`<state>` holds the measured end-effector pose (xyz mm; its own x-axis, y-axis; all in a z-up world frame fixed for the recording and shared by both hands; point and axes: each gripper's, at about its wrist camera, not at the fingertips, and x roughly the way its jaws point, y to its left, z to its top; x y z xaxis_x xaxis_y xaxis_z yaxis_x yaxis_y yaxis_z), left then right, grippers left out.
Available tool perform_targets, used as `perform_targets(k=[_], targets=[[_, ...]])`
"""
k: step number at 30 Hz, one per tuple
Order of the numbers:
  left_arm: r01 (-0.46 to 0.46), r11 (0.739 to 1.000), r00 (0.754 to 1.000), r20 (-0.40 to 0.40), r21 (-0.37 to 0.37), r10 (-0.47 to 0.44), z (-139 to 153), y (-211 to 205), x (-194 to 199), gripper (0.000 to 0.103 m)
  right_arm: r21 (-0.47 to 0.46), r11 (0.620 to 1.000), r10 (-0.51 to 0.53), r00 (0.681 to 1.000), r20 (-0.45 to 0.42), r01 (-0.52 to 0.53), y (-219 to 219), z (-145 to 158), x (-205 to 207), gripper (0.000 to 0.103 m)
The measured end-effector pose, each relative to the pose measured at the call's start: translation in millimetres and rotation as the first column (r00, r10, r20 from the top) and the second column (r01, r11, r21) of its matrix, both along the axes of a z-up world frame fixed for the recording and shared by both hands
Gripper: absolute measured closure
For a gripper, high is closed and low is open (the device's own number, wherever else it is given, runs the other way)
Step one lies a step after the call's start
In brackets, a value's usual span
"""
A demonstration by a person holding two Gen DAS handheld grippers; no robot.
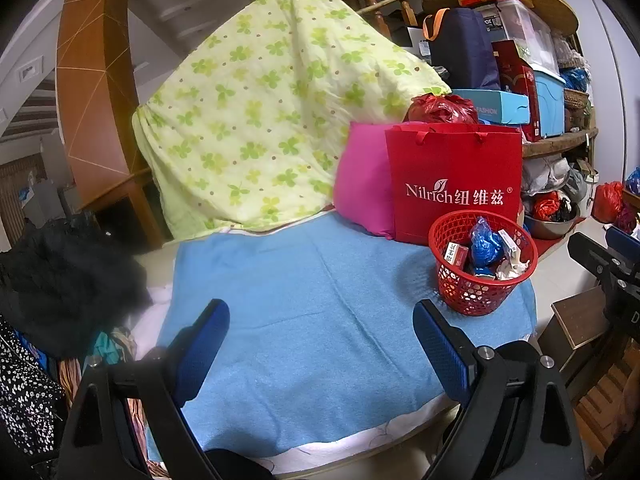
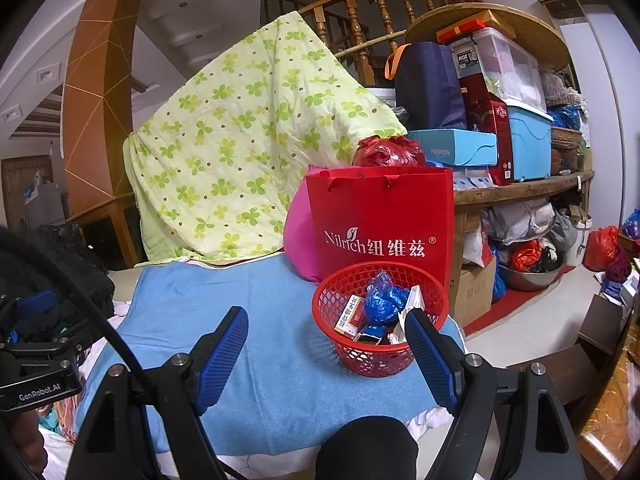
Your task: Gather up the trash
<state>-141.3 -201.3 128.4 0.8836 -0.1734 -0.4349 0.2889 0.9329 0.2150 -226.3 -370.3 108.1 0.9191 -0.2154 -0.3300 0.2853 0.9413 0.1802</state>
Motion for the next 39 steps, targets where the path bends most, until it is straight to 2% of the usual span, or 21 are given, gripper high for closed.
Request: perform_targets(k=[39], targets=[[0.017, 1.0, 1.0, -0.011, 0.013, -0.017, -5, -5, -1, 0.01, 0.008, 1.0, -0.013, 1.0, -0.011, 0.013, -13, -7, 3, 0.02]])
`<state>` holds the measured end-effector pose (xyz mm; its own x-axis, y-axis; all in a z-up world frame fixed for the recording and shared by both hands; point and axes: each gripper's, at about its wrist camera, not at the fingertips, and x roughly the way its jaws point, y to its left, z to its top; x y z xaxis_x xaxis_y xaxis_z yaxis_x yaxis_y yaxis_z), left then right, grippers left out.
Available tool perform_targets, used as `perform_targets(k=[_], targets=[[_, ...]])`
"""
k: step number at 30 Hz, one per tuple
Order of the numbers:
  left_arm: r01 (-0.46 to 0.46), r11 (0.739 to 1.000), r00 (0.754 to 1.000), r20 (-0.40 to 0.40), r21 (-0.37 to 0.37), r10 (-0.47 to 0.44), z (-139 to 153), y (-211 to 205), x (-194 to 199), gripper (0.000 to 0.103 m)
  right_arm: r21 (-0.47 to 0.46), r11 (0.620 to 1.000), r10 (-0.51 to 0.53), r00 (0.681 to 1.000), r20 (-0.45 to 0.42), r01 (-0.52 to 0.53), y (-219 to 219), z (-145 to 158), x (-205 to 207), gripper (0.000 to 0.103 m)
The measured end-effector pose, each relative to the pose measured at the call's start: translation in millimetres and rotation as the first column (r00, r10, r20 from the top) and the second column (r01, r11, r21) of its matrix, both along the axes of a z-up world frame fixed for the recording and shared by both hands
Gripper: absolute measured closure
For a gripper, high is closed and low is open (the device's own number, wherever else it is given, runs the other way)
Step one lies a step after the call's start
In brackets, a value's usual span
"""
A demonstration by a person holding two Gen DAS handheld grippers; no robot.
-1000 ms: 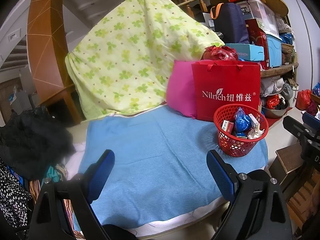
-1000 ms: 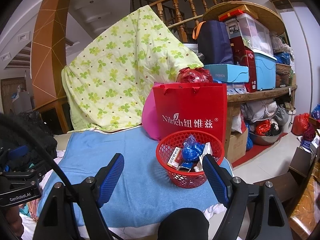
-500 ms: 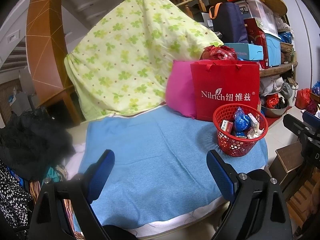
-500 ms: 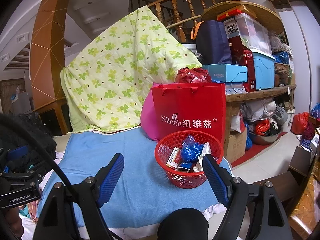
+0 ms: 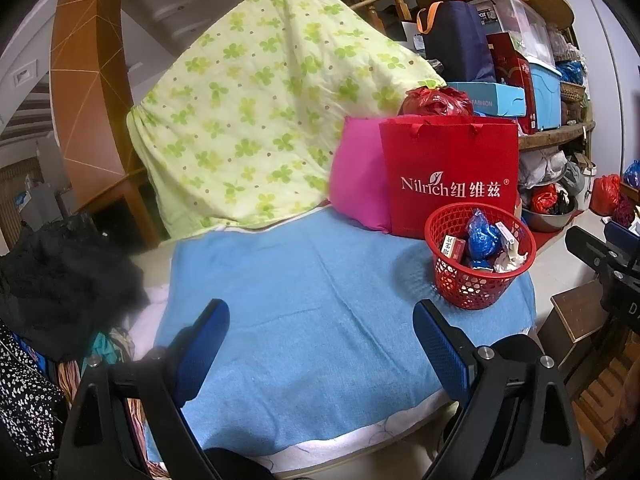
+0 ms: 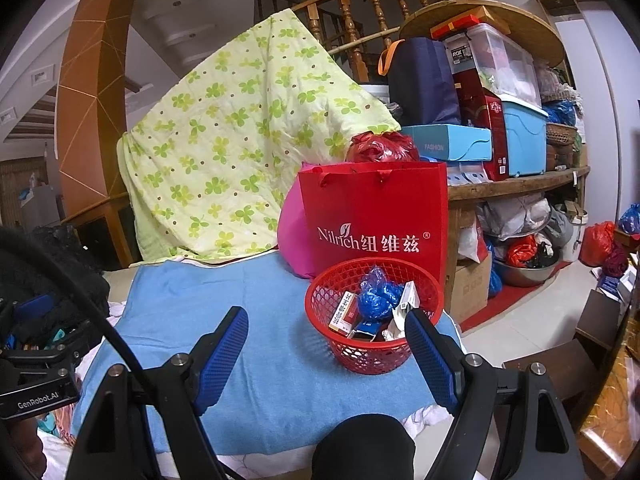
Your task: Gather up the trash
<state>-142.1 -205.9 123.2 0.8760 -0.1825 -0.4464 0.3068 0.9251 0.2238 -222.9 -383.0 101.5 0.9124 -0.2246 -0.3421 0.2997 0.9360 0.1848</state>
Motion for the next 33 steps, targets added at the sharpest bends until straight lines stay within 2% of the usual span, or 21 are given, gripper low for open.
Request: perform_targets(k=[33], targets=[[0.005, 1.0, 1.0, -0.01, 0.005, -0.005, -11, -4, 3, 0.01, -0.002, 1.0, -0.002, 1.0, -0.003, 0.002, 3, -3, 0, 0.02]])
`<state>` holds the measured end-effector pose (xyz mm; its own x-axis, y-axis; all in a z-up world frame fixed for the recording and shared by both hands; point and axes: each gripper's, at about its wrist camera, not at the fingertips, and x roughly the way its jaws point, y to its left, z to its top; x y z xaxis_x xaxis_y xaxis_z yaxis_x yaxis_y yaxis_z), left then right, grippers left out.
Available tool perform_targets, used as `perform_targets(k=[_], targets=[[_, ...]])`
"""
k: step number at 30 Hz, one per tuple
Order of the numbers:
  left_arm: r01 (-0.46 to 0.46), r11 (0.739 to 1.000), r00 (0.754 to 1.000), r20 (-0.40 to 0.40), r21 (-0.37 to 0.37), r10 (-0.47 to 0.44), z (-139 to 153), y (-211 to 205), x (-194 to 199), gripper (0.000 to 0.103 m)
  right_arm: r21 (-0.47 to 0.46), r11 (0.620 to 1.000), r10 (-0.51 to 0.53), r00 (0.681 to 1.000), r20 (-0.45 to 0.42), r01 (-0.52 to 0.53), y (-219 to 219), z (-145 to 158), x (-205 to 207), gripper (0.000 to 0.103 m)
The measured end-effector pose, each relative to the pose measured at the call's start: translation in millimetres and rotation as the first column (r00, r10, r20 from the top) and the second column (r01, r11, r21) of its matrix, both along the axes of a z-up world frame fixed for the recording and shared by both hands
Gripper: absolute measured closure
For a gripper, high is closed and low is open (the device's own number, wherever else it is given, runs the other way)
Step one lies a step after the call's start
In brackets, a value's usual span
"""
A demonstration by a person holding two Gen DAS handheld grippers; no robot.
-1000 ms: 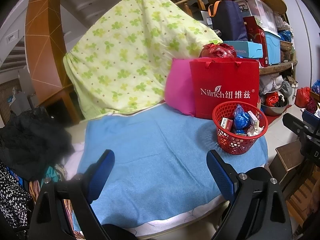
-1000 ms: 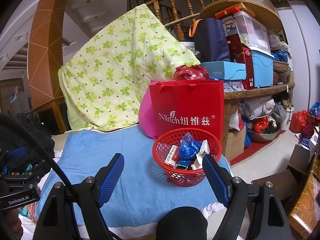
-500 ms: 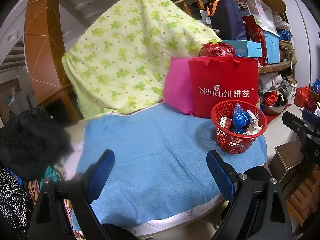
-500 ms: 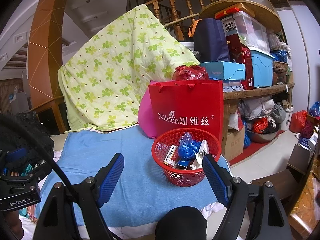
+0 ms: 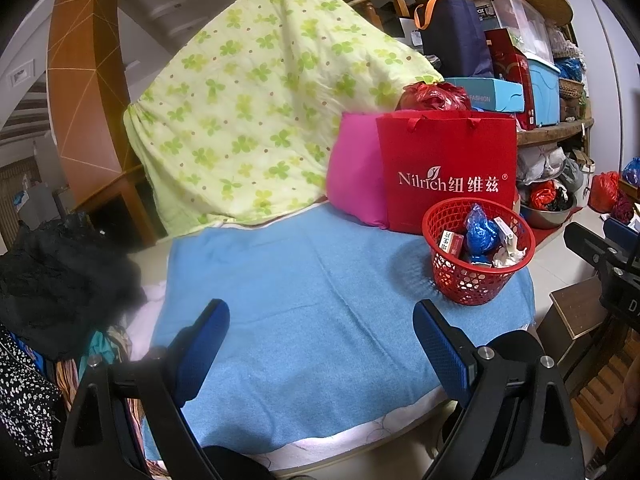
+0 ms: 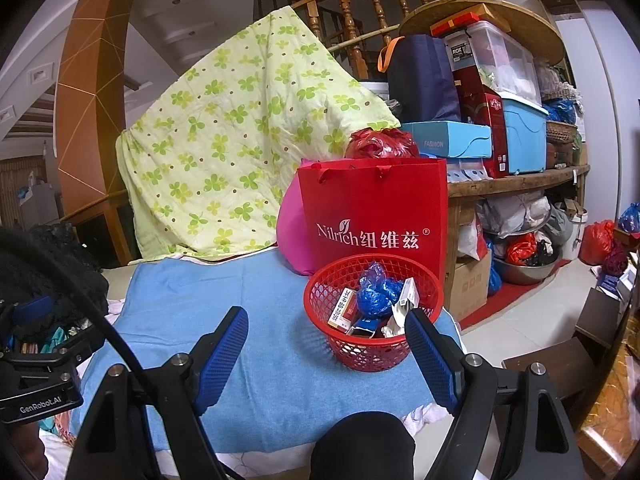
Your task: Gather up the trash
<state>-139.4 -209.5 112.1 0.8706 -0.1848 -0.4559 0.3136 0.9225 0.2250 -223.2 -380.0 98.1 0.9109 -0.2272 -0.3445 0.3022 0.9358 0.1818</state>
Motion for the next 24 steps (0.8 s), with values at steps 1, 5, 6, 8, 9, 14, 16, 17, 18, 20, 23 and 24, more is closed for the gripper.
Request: perform_targets(k=[1, 5, 6, 8, 9, 14, 16, 17, 18, 20, 23, 24], targets=[[0.001, 1.0, 1.0, 0.0, 0.0, -0.001, 0, 0, 0, 0.01, 0.002, 1.0, 0.001, 1.0, 0.001, -0.001, 0, 1, 0, 0.02], [0.002, 1.0, 1.0, -0.001, 0.001, -0.002, 0, 0, 0, 0.01, 0.0, 1.0, -0.001, 1.0, 0.004, 0.001, 1, -2, 0, 0.02], [0.004, 1.0, 1.0, -0.001, 0.002, -0.004, -1, 0, 0, 0.01, -0.001, 1.0, -0.004, 1.0, 0.007, 0.004, 0, -3, 0, 0.02], [0.005, 1.0, 1.0, -0.001, 0.003, -0.005, -3, 1, 0, 0.01, -0.002, 1.0, -0.011, 1.0, 0.01, 0.011, 1, -4, 0, 0.02], [0.006, 1.0, 1.0, -0.001, 0.004, -0.006, -3, 1, 1, 0.01, -0.002, 1.0, -0.017, 1.0, 0.011, 0.017, -1, -5, 0, 0.02], [0.008, 1.0, 1.0, -0.003, 0.007, -0.008, -5, 1, 2, 0.01, 0.003, 1.0, -0.025, 1.0, 0.006, 0.025, -3, -6, 0, 0.02], [0.009, 1.0, 1.0, -0.004, 0.005, -0.009, -5, 0, 2, 0.01, 0.001, 1.0, -0.026, 1.0, 0.002, 0.026, -2, -5, 1, 0.02], [0.009, 1.0, 1.0, -0.005, 0.005, -0.009, -5, 0, 3, 0.01, 0.001, 1.0, -0.026, 1.0, 0.002, 0.026, -2, -5, 1, 0.02], [0.009, 1.0, 1.0, -0.009, 0.005, -0.009, -6, -1, 4, 0.01, 0.001, 1.0, -0.026, 1.0, 0.0, 0.026, -1, -5, 2, 0.02], [0.013, 1.0, 1.0, -0.016, 0.006, -0.013, -7, -1, 8, 0.01, -0.007, 1.0, -0.03, 1.0, -0.009, 0.03, -1, -7, 4, 0.02], [0.019, 1.0, 1.0, -0.018, 0.013, -0.019, -8, -5, 13, 0.01, -0.027, 0.998, -0.061, 0.998, -0.008, 0.061, -5, -6, 4, 0.02], [0.024, 1.0, 1.0, -0.021, 0.017, -0.024, -8, -6, 15, 0.01, -0.031, 0.997, -0.078, 0.997, -0.008, 0.078, -9, -6, 4, 0.02]])
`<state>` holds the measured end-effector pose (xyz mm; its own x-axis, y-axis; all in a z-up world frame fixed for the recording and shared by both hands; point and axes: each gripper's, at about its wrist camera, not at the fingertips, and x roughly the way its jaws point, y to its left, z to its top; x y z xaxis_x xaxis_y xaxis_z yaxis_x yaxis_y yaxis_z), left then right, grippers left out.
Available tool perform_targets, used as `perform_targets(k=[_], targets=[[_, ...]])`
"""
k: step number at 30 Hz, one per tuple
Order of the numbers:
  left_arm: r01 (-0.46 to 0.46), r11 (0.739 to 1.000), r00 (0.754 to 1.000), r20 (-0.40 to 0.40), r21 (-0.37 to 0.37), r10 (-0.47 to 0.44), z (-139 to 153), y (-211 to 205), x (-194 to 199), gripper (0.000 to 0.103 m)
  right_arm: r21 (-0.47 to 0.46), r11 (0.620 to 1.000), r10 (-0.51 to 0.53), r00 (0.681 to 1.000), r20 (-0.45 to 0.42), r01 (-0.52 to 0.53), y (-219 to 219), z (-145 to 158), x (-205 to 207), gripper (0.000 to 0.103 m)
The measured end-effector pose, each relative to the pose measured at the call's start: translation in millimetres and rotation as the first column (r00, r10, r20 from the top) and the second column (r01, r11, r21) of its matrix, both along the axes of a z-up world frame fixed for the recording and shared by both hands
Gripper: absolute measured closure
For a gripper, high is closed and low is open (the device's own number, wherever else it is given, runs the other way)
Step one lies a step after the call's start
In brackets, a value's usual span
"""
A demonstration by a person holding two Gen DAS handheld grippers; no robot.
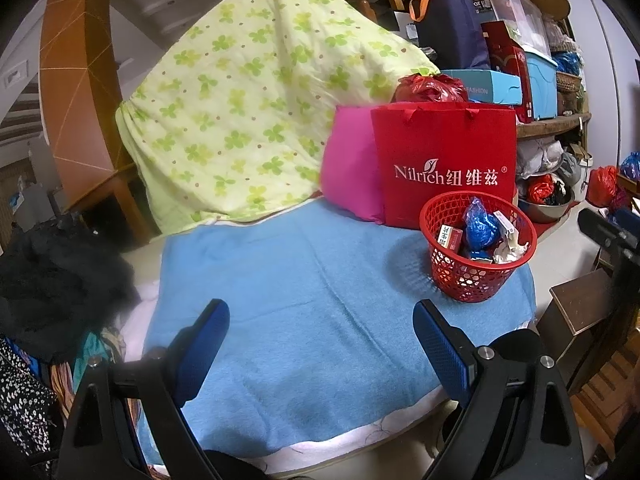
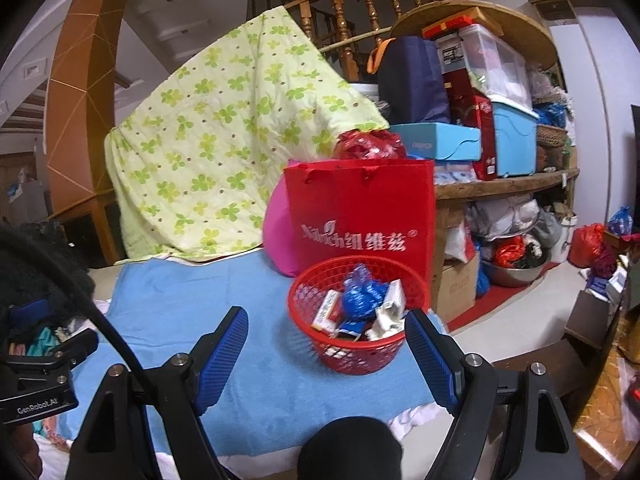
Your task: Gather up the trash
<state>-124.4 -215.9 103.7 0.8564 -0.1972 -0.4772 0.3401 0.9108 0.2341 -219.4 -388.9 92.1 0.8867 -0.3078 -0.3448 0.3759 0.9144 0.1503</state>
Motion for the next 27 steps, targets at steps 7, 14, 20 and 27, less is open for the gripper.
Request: perform_targets(k=[7, 14, 20, 27], targets=[[0.031, 0.999, 0.999, -0.03, 0.037, -0.03, -8, -21, 20, 0.01, 0.016, 0.999, -0.032, 0.999, -0.033, 0.033, -20, -6, 13, 0.02], [0.048, 0.997, 0.998, -0.051, 0.053, -0.045, -12, -41, 47, 0.01, 0.014, 0.999, -0.042, 0.997, -0.06, 0.043, -34, -14, 34, 0.02], [0.062, 0.996, 0.996, -0.073, 0.07, -0.057, -17, -53, 65, 0.01, 0.021, 0.998, -0.057, 0.995, -0.076, 0.059, -47, -19, 50, 0.02], [0.069, 0.995, 0.993, -0.096, 0.067, -0.062, -20, -57, 79, 0.01, 0.026, 0.999, -0.043, 0.994, -0.098, 0.046, -53, -24, 70, 0.02]])
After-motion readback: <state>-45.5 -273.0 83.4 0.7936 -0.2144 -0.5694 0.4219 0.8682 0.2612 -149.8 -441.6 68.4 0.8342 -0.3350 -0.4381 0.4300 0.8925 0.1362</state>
